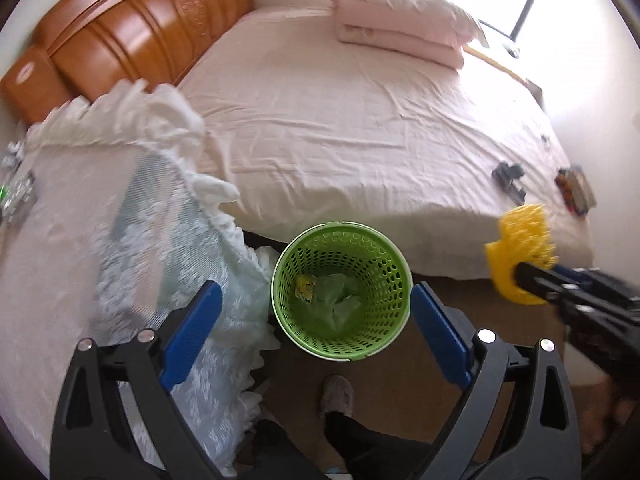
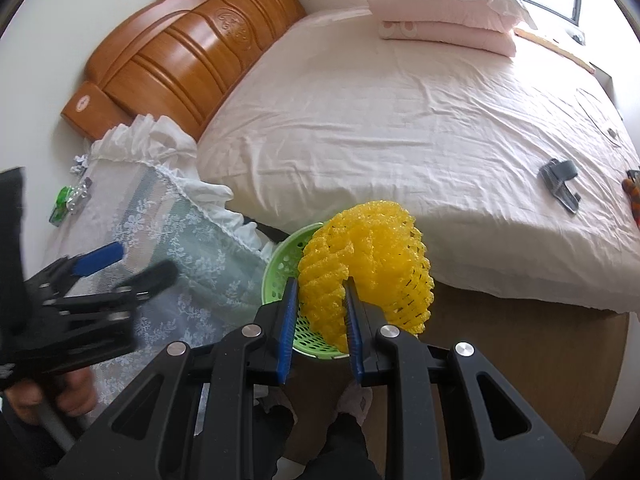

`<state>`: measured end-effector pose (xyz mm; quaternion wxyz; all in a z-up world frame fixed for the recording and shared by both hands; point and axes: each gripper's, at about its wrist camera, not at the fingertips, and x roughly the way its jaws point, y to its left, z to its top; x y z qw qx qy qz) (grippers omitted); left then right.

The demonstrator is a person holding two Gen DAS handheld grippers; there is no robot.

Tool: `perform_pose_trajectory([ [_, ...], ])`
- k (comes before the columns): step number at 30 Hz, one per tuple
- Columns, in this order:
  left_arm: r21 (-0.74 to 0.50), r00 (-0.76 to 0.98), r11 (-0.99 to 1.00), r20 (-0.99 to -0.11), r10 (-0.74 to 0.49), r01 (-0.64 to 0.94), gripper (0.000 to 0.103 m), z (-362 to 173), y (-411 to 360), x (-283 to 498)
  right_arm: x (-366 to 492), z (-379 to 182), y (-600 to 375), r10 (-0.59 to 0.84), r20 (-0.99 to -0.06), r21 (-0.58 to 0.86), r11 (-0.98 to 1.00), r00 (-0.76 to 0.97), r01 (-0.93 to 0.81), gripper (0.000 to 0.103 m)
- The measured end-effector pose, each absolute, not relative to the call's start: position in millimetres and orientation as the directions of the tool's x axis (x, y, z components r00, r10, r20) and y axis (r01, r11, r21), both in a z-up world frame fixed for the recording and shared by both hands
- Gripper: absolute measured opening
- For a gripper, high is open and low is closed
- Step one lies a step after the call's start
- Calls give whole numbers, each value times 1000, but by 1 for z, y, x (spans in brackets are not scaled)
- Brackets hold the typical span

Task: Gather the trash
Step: 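Lower the yellow foam net over the wastebasket and open the right tool, then grasp the clear plastic bottle with left tool while right grasps silver blister pack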

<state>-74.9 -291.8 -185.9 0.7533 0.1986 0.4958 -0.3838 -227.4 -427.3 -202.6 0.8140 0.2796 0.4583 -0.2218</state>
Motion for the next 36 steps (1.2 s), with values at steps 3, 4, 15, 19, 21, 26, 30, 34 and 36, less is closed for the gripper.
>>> perform_pose_trajectory([
  [3, -95, 233, 656, -889, -393, 748, 93, -168, -270, -73, -217, -210, -423, -80, -870, 264, 758, 487, 596, 23],
  [4, -93, 240, 663, -887, -394, 743, 93, -164, -265, -73, -214, -213, -422, -72, -870, 268, 761, 488, 590, 23],
  [15, -49, 332, 733, -870, -364, 678, 94, -142, -209, -72, -162, -279, -410, 27, -921, 253, 801, 389, 543, 24],
  [19, -47, 343, 759, -873, -348, 650, 94, -143, -193, -65, -142, -307, -400, 59, -938, 246, 809, 342, 534, 41],
  [21, -49, 342, 765, -874, -344, 642, 94, -143, -186, -63, -137, -315, -395, 44, -950, 214, 812, 310, 542, 71],
  [26, -56, 342, 775, -875, -341, 630, 94, -142, -175, -59, -134, -314, -389, 18, -955, 193, 797, 297, 573, 83],
  [30, -60, 341, 774, -874, -345, 630, 94, -142, -171, -59, -138, -289, -386, -24, -944, 179, 799, 328, 574, 90],
  [34, -63, 344, 773, -870, -352, 631, 94, -140, -170, -58, -147, -244, -376, -31, -917, 222, 787, 397, 575, 99],
  [36, -69, 343, 773, -869, -357, 631, 94, -140, -169, -57, -150, -226, -370, -33, -901, 242, 788, 432, 566, 101],
])
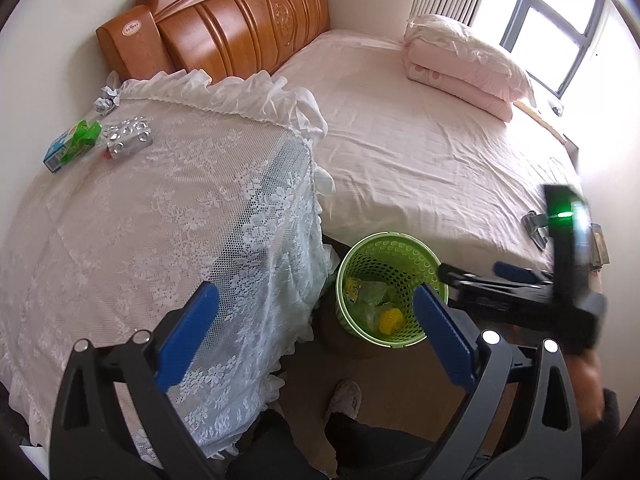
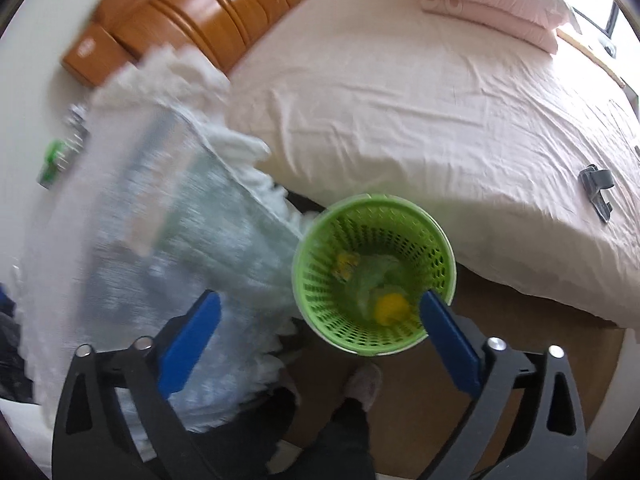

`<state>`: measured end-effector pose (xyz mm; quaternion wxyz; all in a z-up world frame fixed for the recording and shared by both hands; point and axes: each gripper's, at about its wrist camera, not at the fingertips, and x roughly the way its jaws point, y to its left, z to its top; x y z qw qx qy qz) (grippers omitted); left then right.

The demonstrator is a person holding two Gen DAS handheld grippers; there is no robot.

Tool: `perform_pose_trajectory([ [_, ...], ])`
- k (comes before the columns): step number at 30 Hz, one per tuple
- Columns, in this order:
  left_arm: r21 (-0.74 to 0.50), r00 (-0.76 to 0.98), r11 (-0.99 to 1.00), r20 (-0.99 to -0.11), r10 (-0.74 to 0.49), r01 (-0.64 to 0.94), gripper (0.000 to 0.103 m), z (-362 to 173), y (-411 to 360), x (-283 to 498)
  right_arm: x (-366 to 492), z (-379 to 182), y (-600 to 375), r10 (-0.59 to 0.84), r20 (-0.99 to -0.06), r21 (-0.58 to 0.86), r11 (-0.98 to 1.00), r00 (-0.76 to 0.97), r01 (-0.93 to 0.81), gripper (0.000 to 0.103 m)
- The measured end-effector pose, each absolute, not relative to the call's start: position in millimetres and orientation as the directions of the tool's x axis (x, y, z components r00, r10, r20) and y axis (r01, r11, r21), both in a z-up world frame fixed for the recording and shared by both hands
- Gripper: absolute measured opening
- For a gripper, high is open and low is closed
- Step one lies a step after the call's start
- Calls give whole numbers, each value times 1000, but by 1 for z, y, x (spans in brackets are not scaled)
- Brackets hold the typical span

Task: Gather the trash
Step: 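Grasp the clear plastic bottle with left tool while right grasps silver blister pack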

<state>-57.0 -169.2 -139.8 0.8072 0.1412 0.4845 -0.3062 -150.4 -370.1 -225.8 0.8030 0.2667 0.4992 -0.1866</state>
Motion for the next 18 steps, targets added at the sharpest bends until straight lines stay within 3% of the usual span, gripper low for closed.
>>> perform_pose_trajectory([
  [11, -85, 347, 788, -865, -362, 610, 94, -139, -157, -48, -138, -174, -335, -50, -869, 225, 847, 492, 482, 101],
  [18, -51, 428, 868, -854, -294, 494, 94, -132, -108, -25, -106, -167, -308, 13, -862, 257, 873, 507, 415, 101],
])
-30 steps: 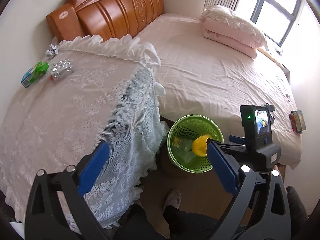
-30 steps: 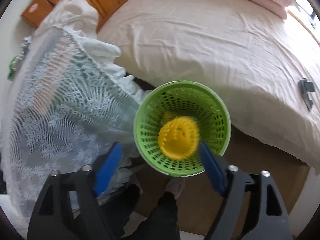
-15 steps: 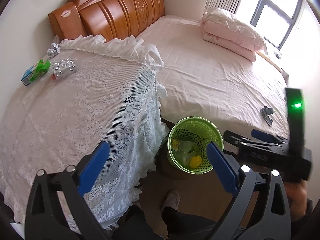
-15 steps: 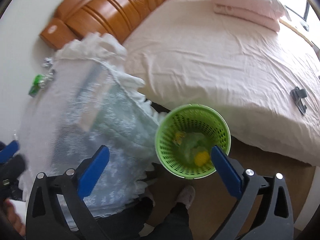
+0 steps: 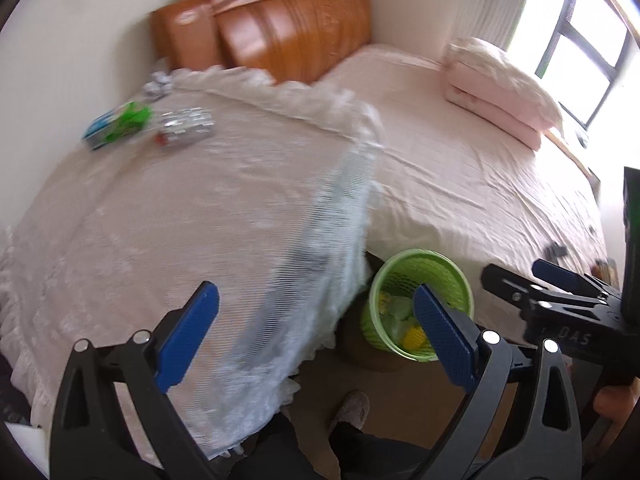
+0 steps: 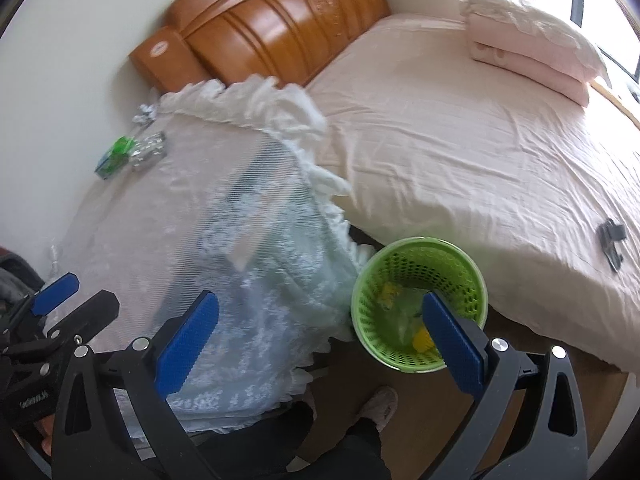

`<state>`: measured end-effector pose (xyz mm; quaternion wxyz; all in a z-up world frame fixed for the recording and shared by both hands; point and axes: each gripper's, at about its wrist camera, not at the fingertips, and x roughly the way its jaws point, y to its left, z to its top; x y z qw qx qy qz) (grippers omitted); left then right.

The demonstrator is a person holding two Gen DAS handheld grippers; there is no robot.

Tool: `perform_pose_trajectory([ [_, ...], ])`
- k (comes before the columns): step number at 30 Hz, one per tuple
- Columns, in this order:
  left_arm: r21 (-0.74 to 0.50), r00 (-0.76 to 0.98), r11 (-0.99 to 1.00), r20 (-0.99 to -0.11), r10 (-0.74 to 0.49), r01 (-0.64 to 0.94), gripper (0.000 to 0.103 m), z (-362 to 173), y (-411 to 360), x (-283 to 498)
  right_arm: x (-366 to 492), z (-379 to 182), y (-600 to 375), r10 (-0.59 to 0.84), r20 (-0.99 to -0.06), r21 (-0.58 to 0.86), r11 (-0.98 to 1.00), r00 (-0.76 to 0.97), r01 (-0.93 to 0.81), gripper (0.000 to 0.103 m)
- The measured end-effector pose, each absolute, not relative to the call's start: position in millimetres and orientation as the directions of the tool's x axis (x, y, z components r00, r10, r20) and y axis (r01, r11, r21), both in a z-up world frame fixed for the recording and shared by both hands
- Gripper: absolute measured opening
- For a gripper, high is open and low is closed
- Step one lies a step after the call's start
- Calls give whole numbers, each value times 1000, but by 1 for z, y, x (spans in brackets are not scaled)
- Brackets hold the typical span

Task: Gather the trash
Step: 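Grasp the clear plastic bottle with left tool while right grasps silver blister pack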

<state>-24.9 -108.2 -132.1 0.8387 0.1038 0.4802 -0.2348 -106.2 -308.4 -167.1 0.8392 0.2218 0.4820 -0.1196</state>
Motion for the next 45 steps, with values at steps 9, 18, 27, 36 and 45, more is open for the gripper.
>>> perform_pose_trajectory([
  [9, -6, 517, 977, -848, -118, 214, 95, -130, 10, 27, -27, -160, -225, 127, -856, 264, 941, 501, 213, 101],
  [18, 110, 550, 987, -821, 156, -117, 95, -139, 158, 125, 57, -148, -123, 211, -854, 252, 968, 475, 22, 101],
  [27, 79, 541, 946, -804, 247, -314, 95, -172, 277, 220, 134, -160, -37, 263, -869, 245, 965, 418, -96, 101],
  [36, 49, 497, 908, -824, 272, -416, 95, -228, 358, 316, 180, -172, 10, 279, -875, 240, 960, 396, -146, 101],
  [45, 44, 483, 920, -841, 245, -390, 65, -251, 369, 356, 185, -185, 3, 235, -897, 216, 972, 374, -94, 101],
])
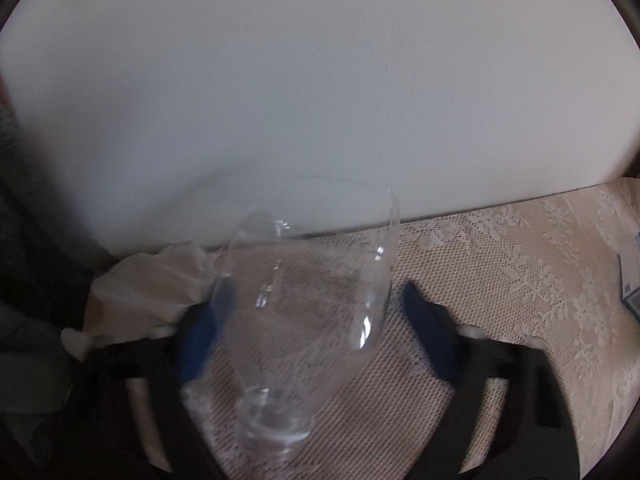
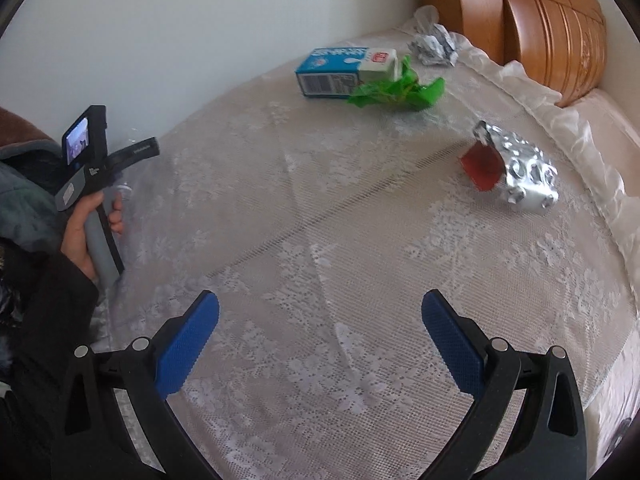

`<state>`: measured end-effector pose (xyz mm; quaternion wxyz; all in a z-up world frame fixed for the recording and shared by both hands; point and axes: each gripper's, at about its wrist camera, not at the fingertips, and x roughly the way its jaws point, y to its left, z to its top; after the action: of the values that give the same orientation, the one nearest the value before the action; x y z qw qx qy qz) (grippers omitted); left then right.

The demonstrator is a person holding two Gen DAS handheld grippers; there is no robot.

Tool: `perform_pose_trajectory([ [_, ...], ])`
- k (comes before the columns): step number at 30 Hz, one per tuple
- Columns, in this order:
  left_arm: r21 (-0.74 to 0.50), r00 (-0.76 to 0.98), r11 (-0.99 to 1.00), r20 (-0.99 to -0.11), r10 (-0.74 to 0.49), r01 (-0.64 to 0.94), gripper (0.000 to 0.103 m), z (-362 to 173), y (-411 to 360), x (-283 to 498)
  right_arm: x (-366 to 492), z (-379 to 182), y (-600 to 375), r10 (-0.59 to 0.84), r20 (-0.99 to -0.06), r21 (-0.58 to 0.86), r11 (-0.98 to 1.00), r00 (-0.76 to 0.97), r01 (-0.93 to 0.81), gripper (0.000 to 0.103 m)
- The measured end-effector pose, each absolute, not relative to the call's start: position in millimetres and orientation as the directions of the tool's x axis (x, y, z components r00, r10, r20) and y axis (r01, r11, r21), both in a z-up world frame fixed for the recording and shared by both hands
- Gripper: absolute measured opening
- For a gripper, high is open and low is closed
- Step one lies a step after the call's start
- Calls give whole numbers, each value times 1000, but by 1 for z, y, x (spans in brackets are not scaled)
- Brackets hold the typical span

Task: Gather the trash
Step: 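Grasp the clear plastic bottle with left tool while right grasps silver blister pack, then carry bottle and blister pack to the wastebasket and open the left tool over it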

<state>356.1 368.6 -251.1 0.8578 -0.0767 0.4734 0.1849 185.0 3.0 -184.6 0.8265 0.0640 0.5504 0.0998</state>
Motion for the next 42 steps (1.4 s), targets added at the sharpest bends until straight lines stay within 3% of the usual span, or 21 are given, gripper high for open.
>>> perform_pose_trajectory([
  [4, 4, 500, 916, -837, 223, -401, 64, -247, 369, 358, 182, -185, -7, 219, -897, 209, 975, 384, -70, 101],
  [12, 36, 534, 945, -818, 215, -325, 63, -220, 329, 336, 185, -188, -56, 138, -889, 174, 984, 437, 42, 101],
  [21, -46, 561, 990, -827, 37, -134, 63, -188, 234, 289, 222, -198, -136, 37, -884, 141, 971, 466, 191, 101],
  [33, -75, 535, 994, -838, -104, 75, 64, -184, 160, 241, 282, -226, -157, 83, -899, 164, 974, 430, 156, 100],
  [35, -61, 539, 995, -837, -97, 84, 64, -182, 152, 236, 282, -227, -159, 96, -894, 178, 972, 437, 151, 91],
  [37, -66, 534, 994, -840, -100, 83, 64, -184, 150, 235, 281, -228, -161, 127, -893, 207, 968, 432, 144, 75],
  [42, -75, 533, 994, -840, -103, 73, 64, -182, 151, 232, 271, -222, -162, 121, -887, 203, 969, 446, 141, 74],
])
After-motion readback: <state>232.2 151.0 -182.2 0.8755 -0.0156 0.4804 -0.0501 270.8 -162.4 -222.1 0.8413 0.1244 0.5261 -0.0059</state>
